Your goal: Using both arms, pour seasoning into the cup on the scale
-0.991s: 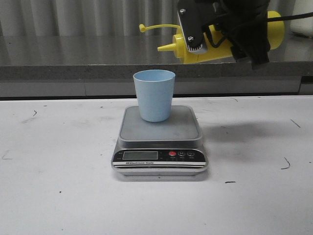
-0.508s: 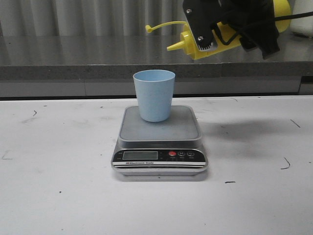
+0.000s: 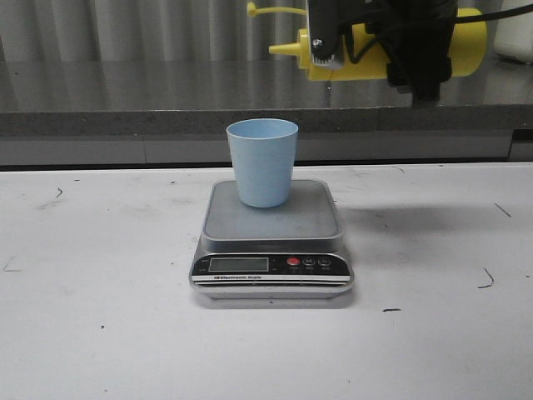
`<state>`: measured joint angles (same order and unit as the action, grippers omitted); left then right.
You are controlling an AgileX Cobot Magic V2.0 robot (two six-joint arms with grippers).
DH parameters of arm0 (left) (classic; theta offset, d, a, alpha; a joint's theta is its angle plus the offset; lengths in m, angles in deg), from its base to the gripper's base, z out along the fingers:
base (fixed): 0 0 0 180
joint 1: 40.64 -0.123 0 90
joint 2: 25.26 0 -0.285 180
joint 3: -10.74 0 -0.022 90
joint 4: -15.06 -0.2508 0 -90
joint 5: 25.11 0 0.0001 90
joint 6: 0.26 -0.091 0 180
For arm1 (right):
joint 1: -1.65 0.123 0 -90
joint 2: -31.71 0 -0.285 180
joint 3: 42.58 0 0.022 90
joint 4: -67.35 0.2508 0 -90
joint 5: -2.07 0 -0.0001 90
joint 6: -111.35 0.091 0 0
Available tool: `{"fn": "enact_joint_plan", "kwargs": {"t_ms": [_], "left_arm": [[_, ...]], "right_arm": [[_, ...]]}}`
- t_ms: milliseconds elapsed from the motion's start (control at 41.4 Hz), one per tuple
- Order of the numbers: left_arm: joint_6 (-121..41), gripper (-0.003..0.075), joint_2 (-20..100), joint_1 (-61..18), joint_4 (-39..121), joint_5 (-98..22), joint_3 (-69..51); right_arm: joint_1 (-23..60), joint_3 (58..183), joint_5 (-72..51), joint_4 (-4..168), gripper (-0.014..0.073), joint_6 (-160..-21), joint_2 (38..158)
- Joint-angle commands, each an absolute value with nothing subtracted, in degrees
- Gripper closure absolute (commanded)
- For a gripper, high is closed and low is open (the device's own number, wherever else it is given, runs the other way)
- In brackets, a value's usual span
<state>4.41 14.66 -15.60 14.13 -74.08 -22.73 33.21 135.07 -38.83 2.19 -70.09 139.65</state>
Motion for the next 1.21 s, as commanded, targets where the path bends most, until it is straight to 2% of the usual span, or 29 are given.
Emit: {"fn": "enact_joint_plan", "kwargs": {"t_ms": [0, 266, 411, 604, 750, 967, 1185], "left_arm": [[4.6, 0.0301, 14.8, -15.7, 14.6, -69.9, -21.4], [4.6, 0.0301, 14.8, -15.7, 14.6, -69.9, -21.4], [4.6, 0.0301, 14.8, -15.7, 14.6, -69.9, -21.4], [4.6, 0.0301, 14.8, -15.7, 14.6, -69.9, -21.4], [4.6, 0.0301, 14.8, -15.7, 14.6, -69.9, -21.4], [4.6, 0.0301, 14.8, -15.7, 14.6, -69.9, -21.4], [4.6, 0.0301, 14.8, -15.7, 14.6, -69.9, -21.4]], "right_arm": [[32.5, 137.4, -39.3, 2.2, 0.0231, -59.7, 136.5], [25.0, 137.0, -35.6, 23.8, 0.0231, -55.3, 131.2], [19.2, 132.9, -28.1, 32.7, 0.0231, -55.3, 126.5], [11.6, 117.7, -5.0, 42.9, 0.0231, -55.1, 119.6], [7.7, 107.7, 11.5, 46.0, 0.0231, -55.1, 119.2], [3.7, 98.0, 34.4, 46.0, 0.0231, -55.2, 124.5], [2.8, 97.5, 51.9, 46.0, 0.0231, -59.0, 134.7]]}}
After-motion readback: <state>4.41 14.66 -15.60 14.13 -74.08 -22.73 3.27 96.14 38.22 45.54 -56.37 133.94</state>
